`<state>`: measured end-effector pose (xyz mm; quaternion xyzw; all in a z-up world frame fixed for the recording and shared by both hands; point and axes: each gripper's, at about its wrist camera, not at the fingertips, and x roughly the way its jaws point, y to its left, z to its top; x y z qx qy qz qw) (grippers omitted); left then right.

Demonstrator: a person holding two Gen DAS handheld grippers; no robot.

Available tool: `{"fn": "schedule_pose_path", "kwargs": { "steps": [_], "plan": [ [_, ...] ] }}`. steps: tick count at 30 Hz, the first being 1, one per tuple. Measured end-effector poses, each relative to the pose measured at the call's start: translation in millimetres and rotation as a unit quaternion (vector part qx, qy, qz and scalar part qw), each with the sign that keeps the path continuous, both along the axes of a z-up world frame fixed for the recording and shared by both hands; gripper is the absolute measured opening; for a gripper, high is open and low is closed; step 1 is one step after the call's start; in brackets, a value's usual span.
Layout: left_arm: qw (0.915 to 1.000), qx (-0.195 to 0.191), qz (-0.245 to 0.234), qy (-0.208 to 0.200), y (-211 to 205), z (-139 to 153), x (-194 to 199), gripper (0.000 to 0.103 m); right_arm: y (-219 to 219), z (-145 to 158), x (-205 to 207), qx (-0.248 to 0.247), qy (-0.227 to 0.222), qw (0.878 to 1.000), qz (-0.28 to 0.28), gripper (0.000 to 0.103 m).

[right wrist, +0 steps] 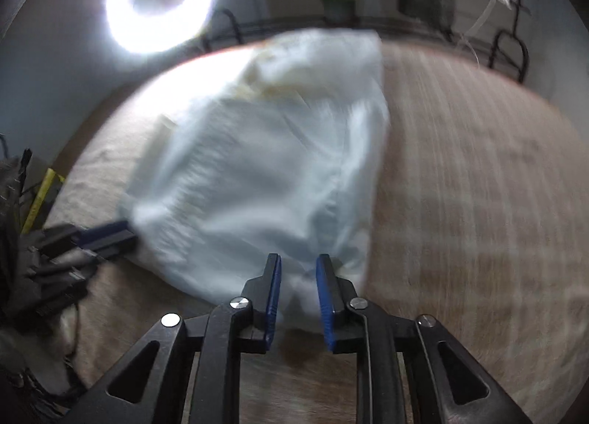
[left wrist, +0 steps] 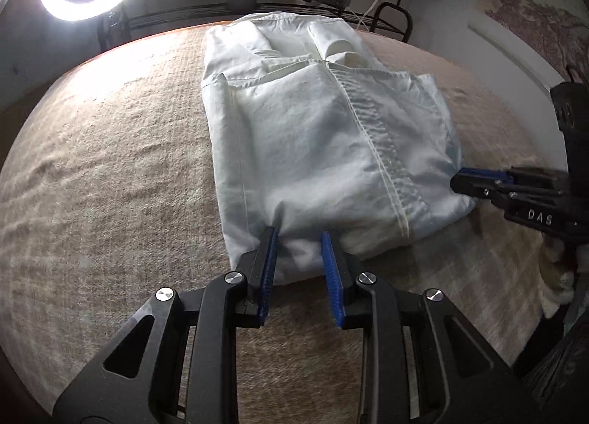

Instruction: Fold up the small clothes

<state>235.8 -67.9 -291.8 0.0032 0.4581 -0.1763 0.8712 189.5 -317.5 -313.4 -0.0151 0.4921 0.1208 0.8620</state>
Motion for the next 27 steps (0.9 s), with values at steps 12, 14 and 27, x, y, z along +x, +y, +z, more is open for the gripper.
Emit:
{"fn": "schedule_pose_path", "kwargs": {
  "steps": [12,14,27],
  "plan": [
    [0.9998,0.012,0.012,0.007,19,23,59,0.027,-3,42,19,0.034,-0.042,0.998,0.014,0.021],
    [0.9992,0.037,0.005,0.012,17,16,71,0.027,1,41,38,0.023,-0.04,0.999,0.019,0.021],
    [0.9994,-0.003,-0.032,0.009,38,16,91,0.027,-3,10,82,0.026,0.024,0.997,0.076,0.021]
  ]
}}
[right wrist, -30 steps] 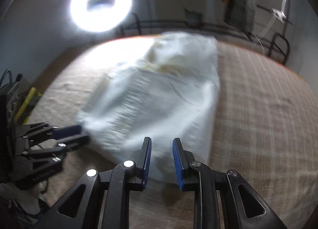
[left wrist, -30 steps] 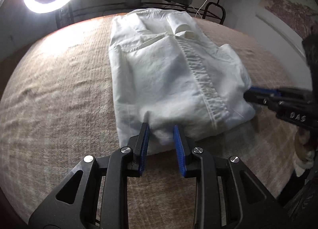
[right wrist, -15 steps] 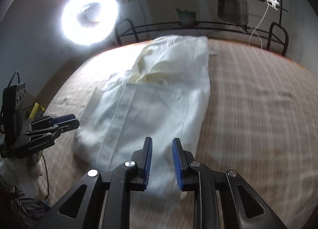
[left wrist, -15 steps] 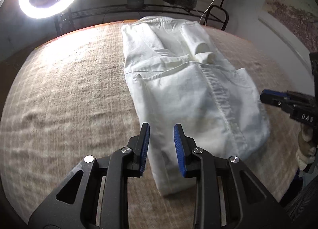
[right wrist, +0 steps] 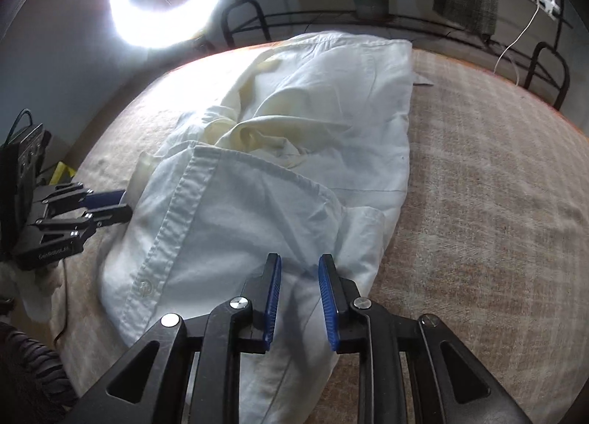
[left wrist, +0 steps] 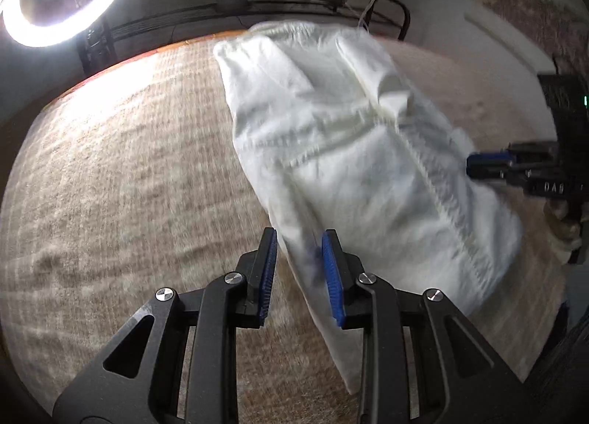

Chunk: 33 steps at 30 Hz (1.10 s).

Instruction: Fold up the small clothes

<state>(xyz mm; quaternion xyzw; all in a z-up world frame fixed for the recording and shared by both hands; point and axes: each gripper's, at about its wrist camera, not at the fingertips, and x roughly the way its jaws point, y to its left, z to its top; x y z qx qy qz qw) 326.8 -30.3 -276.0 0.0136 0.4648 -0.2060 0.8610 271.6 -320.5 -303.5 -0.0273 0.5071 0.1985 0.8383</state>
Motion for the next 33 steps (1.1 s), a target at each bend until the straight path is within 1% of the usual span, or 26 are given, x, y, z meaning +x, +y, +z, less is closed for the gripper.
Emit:
{"fn": "schedule_pose_path", "kwargs": {
  "steps": [1,2,4,7,8,10,13,14,17,19,21,23,25,27,28,29,30,31,32,33],
  "plan": [
    [0.9999,-0.013,0.006,-0.003,5,5,6,0.027,-2,5,0,0.011,0.0,1.0,0.008,0.021],
    [0.9996,-0.024,0.013,-0.006,10,10,17,0.027,-6,11,0,0.023,-0.008,1.0,0.01,0.025],
    [0.9991,-0.033,0.025,-0.007,18,13,38,0.027,-17,20,7,0.04,-0.022,0.999,-0.001,0.03],
    [0.9975,-0.049,0.052,0.004,26,12,77,0.028,-41,28,37,0.053,-0.036,0.997,-0.049,0.039],
    [0.9965,-0.059,0.058,0.012,29,10,92,0.028,-51,28,50,0.061,-0.038,0.995,-0.072,0.044],
    [0.9944,-0.07,0.075,0.024,34,5,115,0.028,-66,27,72,0.08,-0.036,0.991,-0.104,0.048],
    [0.9898,-0.101,0.091,0.041,38,-5,148,0.028,-78,24,105,0.104,-0.033,0.986,-0.128,0.049],
    [0.9878,-0.116,0.093,0.048,38,-8,159,0.028,-81,23,115,0.111,-0.034,0.984,-0.132,0.05],
    [0.9838,-0.138,0.098,0.059,34,-16,177,0.028,-83,21,138,0.136,-0.034,0.981,-0.132,0.055],
    [0.9831,-0.142,0.097,0.063,29,-20,187,0.028,-83,19,151,0.151,-0.035,0.979,-0.132,0.055],
    [0.9842,-0.136,0.094,0.063,22,-22,199,0.028,-79,15,162,0.161,-0.034,0.978,-0.131,0.055],
    [0.9859,-0.126,0.092,0.062,16,-25,208,0.028,-73,10,175,0.156,-0.033,0.979,-0.127,0.055],
    [0.9866,-0.123,0.09,0.057,13,-26,216,0.028,-66,5,187,0.148,-0.03,0.981,-0.122,0.055],
    [0.9873,-0.12,0.091,0.052,11,-26,222,0.028,-63,3,197,0.151,-0.028,0.981,-0.12,0.055],
    [0.9875,-0.118,0.092,0.05,9,-26,226,0.03,-61,2,200,0.15,-0.029,0.981,-0.119,0.055],
    [0.9878,-0.117,0.091,0.049,6,-26,230,0.035,-57,1,205,0.141,-0.031,0.982,-0.12,0.053],
    [0.9883,-0.115,0.089,0.046,3,-26,232,0.037,-53,-1,208,0.124,-0.032,0.984,-0.122,0.046],
    [0.9893,-0.11,0.086,0.043,0,-25,235,0.039,-50,-2,212,0.102,-0.033,0.987,-0.121,0.026],
    [0.991,-0.098,0.082,0.037,-5,-25,238,0.04,-45,-6,214,0.078,-0.028,0.99,-0.118,0.018],
    [0.9922,-0.09,0.079,0.033,-9,-24,241,0.04,-43,-6,215,0.064,-0.03,0.991,-0.116,0.015]
  ]
}}
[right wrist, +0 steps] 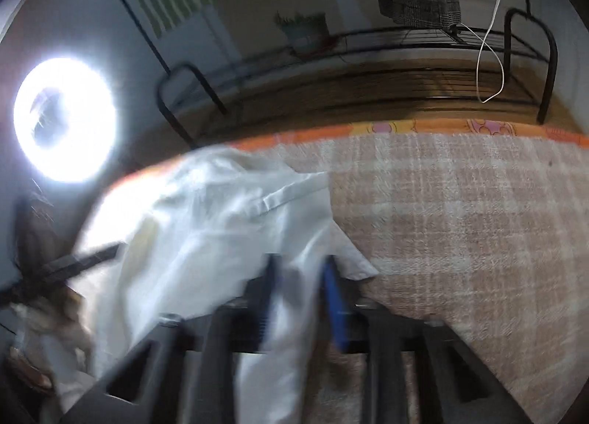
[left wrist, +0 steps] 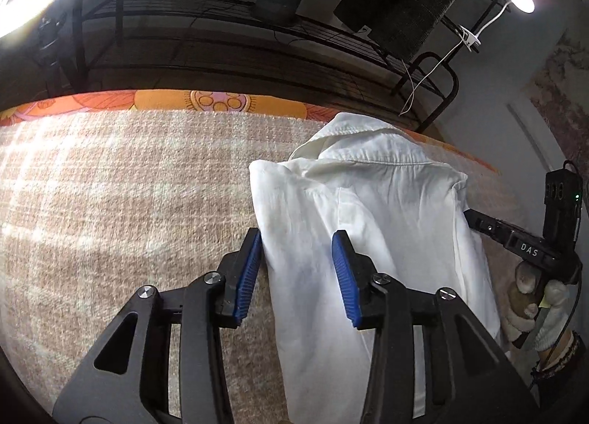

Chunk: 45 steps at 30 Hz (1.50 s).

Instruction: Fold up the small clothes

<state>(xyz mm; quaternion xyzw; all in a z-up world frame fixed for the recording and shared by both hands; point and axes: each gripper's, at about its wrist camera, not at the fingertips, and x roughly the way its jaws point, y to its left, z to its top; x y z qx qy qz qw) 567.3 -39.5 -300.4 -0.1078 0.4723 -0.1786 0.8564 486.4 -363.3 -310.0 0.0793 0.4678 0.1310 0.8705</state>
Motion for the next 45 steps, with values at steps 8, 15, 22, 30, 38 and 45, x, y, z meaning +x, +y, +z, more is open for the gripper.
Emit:
{"fn": "schedule_pose_path", "kwargs": {
  "steps": [8,15,22,30,38,45],
  "plan": [
    [0.9998,0.017,-0.006,-0.011,-15,-3,18,0.03,-23,8,10,0.042,-0.015,0.999,0.001,0.037],
    [0.9996,0.021,0.006,-0.017,-13,-5,18,0.004,-21,4,31,0.063,-0.011,0.998,0.004,0.028],
    [0.9986,0.014,0.016,-0.048,-13,12,7,0.002,-4,12,23,0.021,-0.036,0.999,0.018,0.0],
    [0.9963,0.001,0.013,-0.085,-10,56,-22,0.001,-9,58,-2,0.022,-0.082,0.996,0.022,0.0],
    [0.9922,0.014,0.0,-0.123,-11,98,-82,0.001,1,108,-42,0.023,-0.12,0.992,0.044,0.0],
    [0.9883,0.023,-0.009,-0.15,-5,118,-159,0.001,15,142,-113,0.022,-0.143,0.987,0.067,0.0]
  ]
}}
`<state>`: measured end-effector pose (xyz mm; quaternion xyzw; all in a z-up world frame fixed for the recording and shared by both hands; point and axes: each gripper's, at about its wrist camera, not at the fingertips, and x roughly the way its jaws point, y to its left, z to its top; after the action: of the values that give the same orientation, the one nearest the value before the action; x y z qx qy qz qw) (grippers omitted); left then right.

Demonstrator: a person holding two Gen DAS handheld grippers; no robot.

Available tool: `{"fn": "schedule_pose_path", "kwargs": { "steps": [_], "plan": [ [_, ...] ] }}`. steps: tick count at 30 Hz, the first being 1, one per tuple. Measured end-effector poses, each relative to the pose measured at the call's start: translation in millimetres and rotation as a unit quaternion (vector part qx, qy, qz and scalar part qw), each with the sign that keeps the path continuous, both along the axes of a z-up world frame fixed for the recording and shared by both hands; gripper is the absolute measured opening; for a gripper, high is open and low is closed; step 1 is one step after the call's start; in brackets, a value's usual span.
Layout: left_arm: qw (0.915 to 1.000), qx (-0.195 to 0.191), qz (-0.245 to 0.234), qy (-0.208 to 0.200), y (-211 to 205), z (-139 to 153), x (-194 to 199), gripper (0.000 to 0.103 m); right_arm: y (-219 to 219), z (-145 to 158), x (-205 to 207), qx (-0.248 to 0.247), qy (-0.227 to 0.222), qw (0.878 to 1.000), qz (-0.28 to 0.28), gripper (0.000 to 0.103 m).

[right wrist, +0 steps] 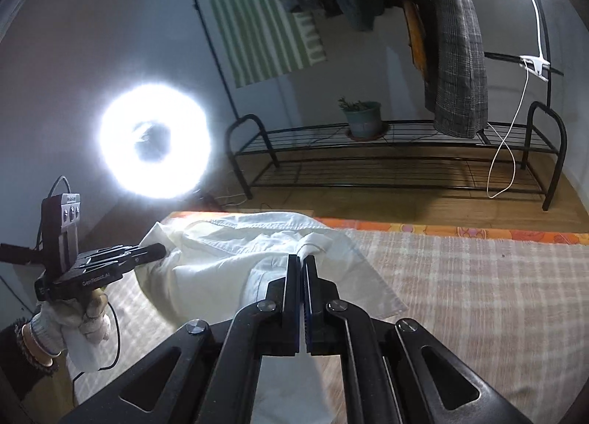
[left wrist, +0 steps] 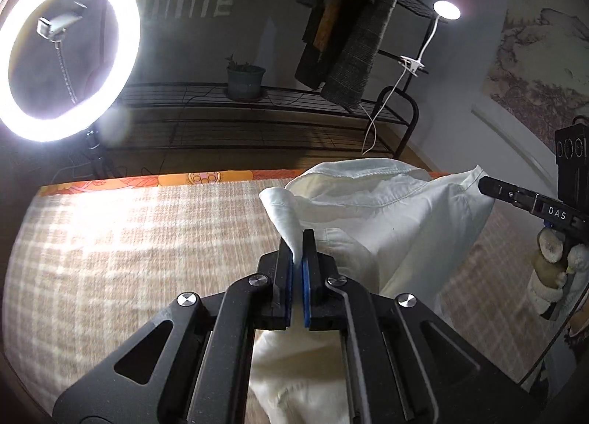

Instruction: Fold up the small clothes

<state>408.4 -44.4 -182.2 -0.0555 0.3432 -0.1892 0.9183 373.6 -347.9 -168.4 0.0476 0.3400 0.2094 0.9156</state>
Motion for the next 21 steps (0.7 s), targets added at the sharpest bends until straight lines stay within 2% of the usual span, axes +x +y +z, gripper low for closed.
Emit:
{"fn": "schedule_pose_path", "kwargs": {
  "steps": [5,9,15,19,21],
  "plan": [
    [0.9999,-0.01,0.002,-0.004,9,-2,-55,0.001,5,7,-57,-0.015,-0.006,1.0,0.012,0.0],
    [1.0,0.002,0.004,-0.005,12,-11,-101,0.001,5,1,-105,-0.017,-0.004,1.0,0.017,0.0],
    [0.9997,0.023,0.004,0.003,14,-36,-154,0.001,14,-26,-168,-0.048,0.006,0.998,0.029,0.0],
    [0.9983,0.056,-0.012,0.011,14,-60,-187,0.001,18,-46,-201,-0.084,0.011,0.996,0.033,0.0],
    [0.9977,0.06,-0.022,0.021,17,-72,-203,0.001,17,-55,-218,-0.099,0.012,0.995,0.028,0.004]
  ]
}}
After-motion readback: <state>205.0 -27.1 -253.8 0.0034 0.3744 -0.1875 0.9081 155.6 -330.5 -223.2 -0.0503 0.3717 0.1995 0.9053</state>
